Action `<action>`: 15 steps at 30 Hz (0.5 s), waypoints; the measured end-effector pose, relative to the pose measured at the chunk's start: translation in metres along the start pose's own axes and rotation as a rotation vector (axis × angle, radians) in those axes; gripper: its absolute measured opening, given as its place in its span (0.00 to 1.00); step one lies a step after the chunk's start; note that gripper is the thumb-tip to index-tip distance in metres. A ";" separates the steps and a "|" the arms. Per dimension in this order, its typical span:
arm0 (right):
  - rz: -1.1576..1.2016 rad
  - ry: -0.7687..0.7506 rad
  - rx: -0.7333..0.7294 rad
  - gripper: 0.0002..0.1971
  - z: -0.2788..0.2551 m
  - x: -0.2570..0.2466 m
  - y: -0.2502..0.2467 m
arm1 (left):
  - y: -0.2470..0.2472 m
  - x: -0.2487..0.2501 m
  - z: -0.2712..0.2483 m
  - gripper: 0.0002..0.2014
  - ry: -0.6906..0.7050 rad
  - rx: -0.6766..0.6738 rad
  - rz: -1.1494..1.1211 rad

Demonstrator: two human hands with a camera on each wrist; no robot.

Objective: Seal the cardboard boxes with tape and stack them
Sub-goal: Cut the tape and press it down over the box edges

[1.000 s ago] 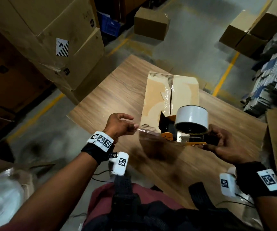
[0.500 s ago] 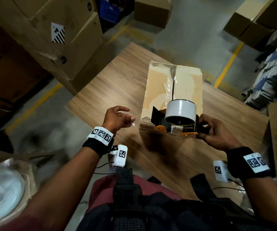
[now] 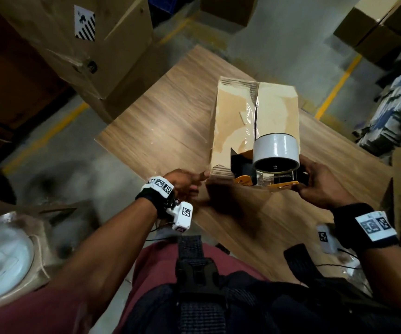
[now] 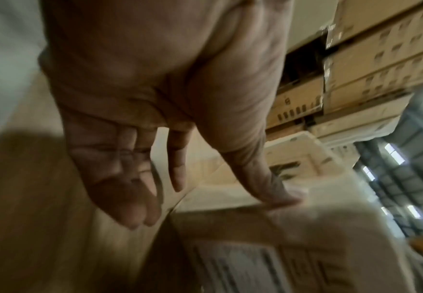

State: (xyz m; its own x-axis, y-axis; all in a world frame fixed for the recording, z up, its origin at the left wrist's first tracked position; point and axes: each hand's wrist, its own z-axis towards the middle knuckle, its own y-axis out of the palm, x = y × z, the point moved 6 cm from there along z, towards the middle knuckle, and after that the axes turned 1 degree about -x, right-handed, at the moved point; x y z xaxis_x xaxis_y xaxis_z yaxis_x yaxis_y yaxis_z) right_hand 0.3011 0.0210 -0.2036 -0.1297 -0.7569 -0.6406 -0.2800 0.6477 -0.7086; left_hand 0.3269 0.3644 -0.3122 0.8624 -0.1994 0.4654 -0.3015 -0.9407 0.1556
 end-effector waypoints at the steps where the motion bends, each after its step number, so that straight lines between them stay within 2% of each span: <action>1: -0.009 -0.001 -0.005 0.22 0.000 -0.002 0.000 | 0.001 -0.005 0.000 0.22 0.002 0.022 0.025; 3: -0.016 0.007 -0.013 0.22 0.000 -0.001 -0.001 | -0.007 -0.003 0.002 0.15 0.120 0.181 0.053; 4: -0.027 0.014 -0.017 0.22 -0.001 -0.002 0.000 | -0.015 0.003 -0.002 0.11 0.241 0.307 0.067; 6: -0.057 0.012 -0.031 0.22 0.000 0.000 0.002 | -0.026 0.022 -0.026 0.12 0.626 0.622 0.220; 7: -0.058 0.000 -0.040 0.22 0.000 0.000 0.003 | -0.016 0.034 -0.048 0.15 0.858 0.720 0.369; 8: -0.060 -0.009 -0.050 0.23 0.000 0.001 0.004 | 0.006 0.040 -0.066 0.19 1.074 0.720 0.556; 9: -0.067 -0.015 -0.059 0.23 0.001 0.001 0.004 | 0.034 0.039 -0.075 0.24 1.242 0.635 0.771; 10: -0.068 -0.020 -0.065 0.23 0.001 -0.001 0.004 | 0.058 0.033 -0.073 0.31 1.303 0.514 0.964; 11: -0.059 -0.025 -0.070 0.21 0.000 -0.001 0.004 | 0.074 0.026 -0.067 0.38 1.270 0.399 1.103; 12: -0.051 -0.026 -0.065 0.19 -0.002 0.000 0.003 | 0.081 0.018 -0.058 0.43 1.192 0.339 1.194; 15: -0.035 -0.031 -0.056 0.16 -0.006 0.000 -0.006 | 0.082 0.015 -0.047 0.47 1.087 0.398 1.370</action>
State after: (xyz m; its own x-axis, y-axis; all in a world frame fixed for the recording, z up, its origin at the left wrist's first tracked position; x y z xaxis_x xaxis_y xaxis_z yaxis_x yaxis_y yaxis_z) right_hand 0.2967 0.0167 -0.1979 -0.0899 -0.7753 -0.6252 -0.3371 0.6144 -0.7134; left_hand 0.2958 0.2975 -0.2515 -0.5694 -0.7177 0.4009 -0.2513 -0.3124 -0.9161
